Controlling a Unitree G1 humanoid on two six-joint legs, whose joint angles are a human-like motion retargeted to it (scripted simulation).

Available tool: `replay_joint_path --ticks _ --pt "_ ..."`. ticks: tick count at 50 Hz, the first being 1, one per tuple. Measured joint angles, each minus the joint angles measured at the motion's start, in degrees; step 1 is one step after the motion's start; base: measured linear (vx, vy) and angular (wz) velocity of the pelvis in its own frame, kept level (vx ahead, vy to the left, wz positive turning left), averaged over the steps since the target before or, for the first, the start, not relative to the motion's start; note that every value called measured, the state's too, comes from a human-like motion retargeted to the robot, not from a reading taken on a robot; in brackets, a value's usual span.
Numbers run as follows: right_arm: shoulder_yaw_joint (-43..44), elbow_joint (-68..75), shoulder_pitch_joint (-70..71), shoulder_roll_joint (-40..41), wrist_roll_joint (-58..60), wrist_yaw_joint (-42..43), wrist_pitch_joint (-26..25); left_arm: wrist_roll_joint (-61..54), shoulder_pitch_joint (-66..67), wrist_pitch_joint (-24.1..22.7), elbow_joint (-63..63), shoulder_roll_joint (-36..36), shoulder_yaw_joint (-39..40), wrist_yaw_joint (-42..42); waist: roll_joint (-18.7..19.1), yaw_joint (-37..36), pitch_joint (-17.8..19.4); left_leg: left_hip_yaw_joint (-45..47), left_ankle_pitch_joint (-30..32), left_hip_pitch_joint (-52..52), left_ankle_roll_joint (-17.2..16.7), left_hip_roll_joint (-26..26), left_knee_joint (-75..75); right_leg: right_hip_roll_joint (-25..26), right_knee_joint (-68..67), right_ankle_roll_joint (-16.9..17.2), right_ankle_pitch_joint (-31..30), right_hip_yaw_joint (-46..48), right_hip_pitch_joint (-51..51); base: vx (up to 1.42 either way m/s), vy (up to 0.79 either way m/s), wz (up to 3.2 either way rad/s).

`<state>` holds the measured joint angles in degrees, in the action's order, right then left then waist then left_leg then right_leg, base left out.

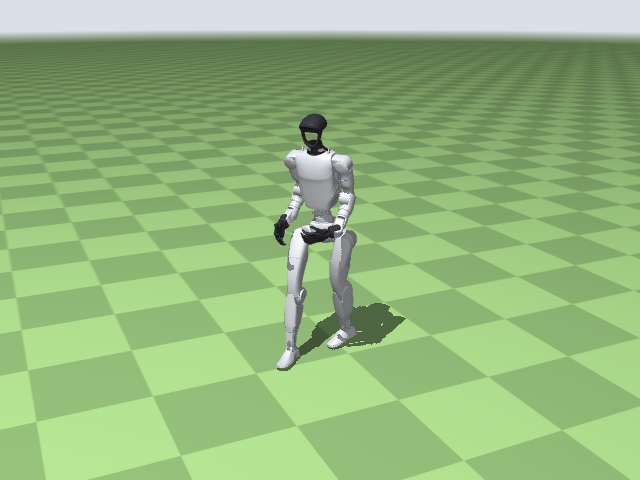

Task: Walk run

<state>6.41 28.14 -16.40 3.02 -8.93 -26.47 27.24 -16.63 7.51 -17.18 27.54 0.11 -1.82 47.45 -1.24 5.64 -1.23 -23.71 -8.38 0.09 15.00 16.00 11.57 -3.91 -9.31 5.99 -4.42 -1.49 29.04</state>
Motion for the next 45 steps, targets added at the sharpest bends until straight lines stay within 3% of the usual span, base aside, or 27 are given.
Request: replay_joint_path --ticks 2,5,8,10,13,14,15,17,20,23,27,30,32,33,35,37,38,40,42,43,45 --pt "0.3 0.3 0.6 -0.3 0.2 -0.3 1.1 0.2 0.4 -1.2 1.1 0.2 1.9 0.1 0.0 1.6 -0.5 -1.3 1.0 1.8 0.0 -0.1 -0.1 -1.2 2.2 2.1 1.2 3.3 2.1 0.84 -0.33 1.36" --pt "0.5 0.5 1.6 -1.6 1.5 0.3 1.8 -0.1 2.8 -2.7 2.4 0.0 4.9 -0.2 1.1 2.7 -1.5 0.6 5.2 5.2 0.0 -0.6 -0.4 0.1 0.3 -1.5 -1.3 3.9 2.4 1.05 -0.23 0.42" --pt "1.2 0.2 1.1 -2.8 4.2 2.7 2.4 0.3 8.3 -3.8 3.1 0.5 7.6 0.5 4.9 3.8 -3.4 6.7 15.1 7.5 -1.4 -2.0 2.1 0.1 -6.4 -0.6 4.9 3.9 0.6 1.16 -0.03 0.28" --pt "2.6 0.2 1.2 -2.9 5.4 4.1 2.3 0.7 11.5 -4.2 4.2 0.9 8.7 1.2 8.1 5.7 -4.2 8.3 26.6 6.0 -8.6 -4.5 7.7 5.3 -9.5 -1.7 9.7 -6.7 -0.4 0.96 -0.15 1.15" --pt "4.2 -0.1 1.4 -1.7 2.0 5.0 1.4 0.9 13.7 -3.8 6.1 1.8 8.5 1.5 8.2 4.5 -4.6 19.0 37.6 -1.7 -21.9 -6.2 24.2 0.5 -9.7 -4.8 14.5 6.1 -5.6 1.19 -0.46 0.80" --pt "4.4 -0.3 1.8 -1.2 -0.5 5.1 1.0 1.1 14.0 -3.9 6.2 2.0 8.8 1.7 6.9 3.9 -4.8 22.8 37.7 -4.9 -21.5 -6.5 28.1 -0.1 -8.2 -4.5 15.2 5.3 -7.5 1.03 -0.44 0.71" --pt "4.5 -0.3 2.5 -0.8 -3.1 5.2 0.7 1.5 14.1 -4.0 6.2 2.0 9.1 1.9 5.1 3.5 -5.2 26.3 36.6 -8.2 -18.6 -6.5 30.7 -0.7 -6.5 -3.9 15.9 2.8 -9.2 1.00 -0.41 0.86" --pt "4.8 -0.1 4.8 -0.4 -7.9 5.1 -0.1 2.4 14.3 -4.8 6.0 1.0 10.4 1.2 2.4 2.0 -5.0 31.2 26.2 -15.6 -12.1 -6.2 35.5 -4.0 -2.3 -2.3 16.0 6.1 -13.3 0.90 -0.36 0.36" --pt "4.2 -0.5 9.0 -1.7 -11.8 5.5 0.2 2.5 14.3 -5.9 4.6 -1.4 11.6 -1.9 -0.5 -2.2 -3.4 34.7 14.4 -28.0 -10.8 -3.2 36.7 -4.4 4.1 -2.6 15.3 9.1 -18.5 0.95 -0.36 -0.44" --pt "2.8 -3.2 13.1 -4.7 -11.7 7.1 2.3 1.7 13.9 -5.8 0.6 -3.0 12.4 -5.2 -1.2 -4.5 -0.8 38.8 7.9 -39.0 -10.1 -6.0 31.8 -1.3 7.1 -2.8 16.3 9.2 -22.6 1.04 -0.49 -0.25" --pt "2.9 -5.2 18.5 -10.3 -7.9 7.7 4.0 1.5 12.9 -5.3 -4.9 -4.5 13.6 -7.3 -1.8 -10.1 2.7 46.1 2.7 -49.2 -7.0 -12.4 20.2 3.7 7.3 -5.5 20.4 7.8 -28.6 1.07 -0.46 -0.60" --pt "6.9 -0.2 21.5 -13.5 -3.6 4.9 4.1 1.4 9.7 -5.2 -5.3 -5.8 13.2 -9.5 -2.1 -14.6 3.7 46.6 1.6 -53.3 -7.2 -12.8 11.2 6.4 6.9 -5.1 18.7 6.7 -32.8 1.42 -0.28 -0.47" --pt "6.6 4.6 20.9 -13.9 -1.1 4.3 4.8 1.4 7.6 -5.2 -5.1 -6.2 13.7 -11.2 -4.1 -14.6 3.5 48.9 2.5 -52.9 -6.1 -13.4 10.4 6.2 5.3 -2.9 10.3 7.1 -34.6 1.76 -0.23 -0.13" --pt "5.6 7.1 20.2 -13.7 -0.3 4.9 5.4 1.7 6.9 -5.2 -5.3 -6.1 14.2 -11.7 -5.8 -14.3 3.0 50.1 4.4 -52.4 -2.4 -13.8 12.2 5.4 3.8 -1.8 3.6 7.0 -34.8 1.66 -0.37 -0.19" --pt "4.5 11.9 18.6 -12.7 1.7 6.2 6.7 2.5 5.5 -5.5 -6.1 -5.2 14.8 -12.5 -8.2 -14.6 1.6 51.5 -3.2 -51.5 0.0 -17.2 19.8 4.3 0.1 0.0 -13.3 9.1 -34.0 1.83 -0.45 -0.14" --pt "5.2 15.5 15.5 -12.3 5.4 7.0 8.2 3.1 3.6 -5.6 -7.2 -3.9 14.4 -13.2 -7.2 -12.1 1.8 44.9 -11.4 -50.8 0.0 -14.7 27.1 6.7 -13.5 3.8 -25.6 5.6 -30.2 1.90 -0.23 1.44" --pt "5.3 17.2 13.6 -12.5 7.6 7.7 8.5 3.0 2.2 -5.4 -7.3 -3.2 14.3 -13.5 -7.8 -9.2 3.3 43.4 -15.3 -48.8 0.0 -11.6 30.8 6.3 -29.5 4.9 -25.6 5.6 -26.3 2.00 -0.28 2.36" --pt "6.1 20.7 10.9 -11.5 12.7 9.9 8.1 2.9 -1.6 -4.9 -7.6 -1.0 14.9 -12.5 -2.3 -5.7 3.0 35.0 -20.7 -44.3 0.0 -11.3 31.8 14.5 -35.6 4.0 -25.6 5.1 -20.9 1.70 -0.26 1.86" --pt "8.7 23.7 7.3 -10.1 16.7 11.2 7.0 1.5 -4.9 -4.2 -8.2 0.8 13.0 -11.7 3.5 -4.5 2.5 28.9 -24.4 -40.9 0.0 -12.5 33.8 15.4 -43.0 1.0 -16.1 8.0 -12.6 1.84 -0.25 1.21" --pt "9.8 24.6 4.9 -9.5 17.2 11.3 6.8 0.4 -6.4 -3.9 -8.7 1.6 11.8 -11.2 4.6 -4.2 2.5 27.5 -25.2 -38.6 0.0 -11.8 33.7 15.1 -47.0 -0.6 -10.2 7.5 -7.6 1.99 -0.34 1.34" --pt "12.5 25.1 -0.3 -7.5 15.3 10.1 7.1 -2.3 -9.1 -2.9 -9.5 3.6 9.7 -8.8 4.6 -2.8 2.0 25.3 -24.3 -32.5 0.0 -8.4 29.2 7.2 -52.2 -7.4 0.4 12.1 2.7 1.75 -0.41 1.77"
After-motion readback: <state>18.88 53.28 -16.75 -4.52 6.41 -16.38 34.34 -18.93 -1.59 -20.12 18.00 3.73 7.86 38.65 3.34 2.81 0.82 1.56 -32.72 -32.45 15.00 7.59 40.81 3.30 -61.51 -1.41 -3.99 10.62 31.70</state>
